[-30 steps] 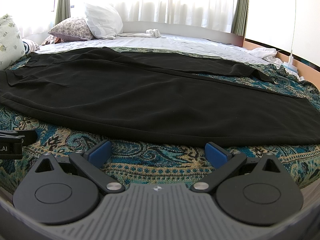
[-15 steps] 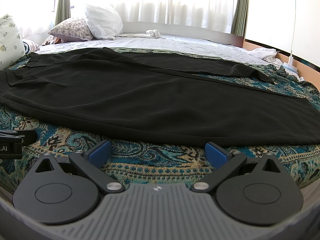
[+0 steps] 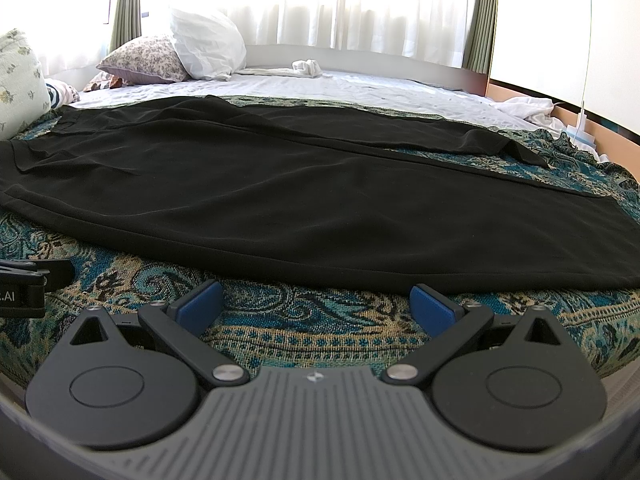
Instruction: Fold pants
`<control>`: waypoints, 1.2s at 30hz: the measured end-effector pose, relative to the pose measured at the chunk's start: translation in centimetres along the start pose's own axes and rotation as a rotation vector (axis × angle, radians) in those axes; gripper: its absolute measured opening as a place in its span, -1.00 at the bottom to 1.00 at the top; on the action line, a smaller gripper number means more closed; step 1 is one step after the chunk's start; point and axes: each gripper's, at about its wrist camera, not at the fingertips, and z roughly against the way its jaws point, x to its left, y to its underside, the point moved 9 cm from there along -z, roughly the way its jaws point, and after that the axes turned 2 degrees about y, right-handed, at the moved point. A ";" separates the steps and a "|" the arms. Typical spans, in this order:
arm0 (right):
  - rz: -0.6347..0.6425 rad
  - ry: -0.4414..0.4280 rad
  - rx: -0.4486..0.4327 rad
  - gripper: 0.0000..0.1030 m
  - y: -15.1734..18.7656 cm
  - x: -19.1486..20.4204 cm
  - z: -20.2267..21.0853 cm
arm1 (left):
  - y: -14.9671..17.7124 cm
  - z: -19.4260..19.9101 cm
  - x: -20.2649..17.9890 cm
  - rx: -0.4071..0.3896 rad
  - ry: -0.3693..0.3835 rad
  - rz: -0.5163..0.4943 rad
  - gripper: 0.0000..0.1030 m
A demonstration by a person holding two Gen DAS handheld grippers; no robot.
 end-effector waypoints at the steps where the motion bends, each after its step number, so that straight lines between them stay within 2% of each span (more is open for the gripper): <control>1: 0.000 0.000 0.000 1.00 0.0 0.0 0.0 | 0.0 0.0 0.0 0.000 0.000 0.000 1.00; 20: 0.000 0.001 -0.002 1.00 0.0 0.0 0.1 | 0.0 0.0 0.0 -0.002 -0.001 0.000 1.00; 24: 0.006 0.009 -0.003 1.00 0.2 0.0 0.0 | -0.4 0.3 -0.5 -0.025 -0.013 0.007 1.00; 27: 0.001 0.018 -0.002 1.00 0.1 0.2 0.3 | -0.8 1.5 -0.5 -0.024 0.007 0.013 1.00; 29: -0.009 0.026 0.009 1.00 0.2 -0.1 0.6 | -1.3 1.9 0.1 -0.020 0.026 0.037 1.00; 32: -0.020 0.016 0.051 1.00 -0.6 -0.1 0.2 | -2.6 2.6 2.6 -0.082 0.046 0.100 0.98; 36: -0.053 0.000 0.065 1.00 -1.6 -0.6 -0.5 | -4.6 2.9 7.7 -0.133 -0.012 0.175 0.88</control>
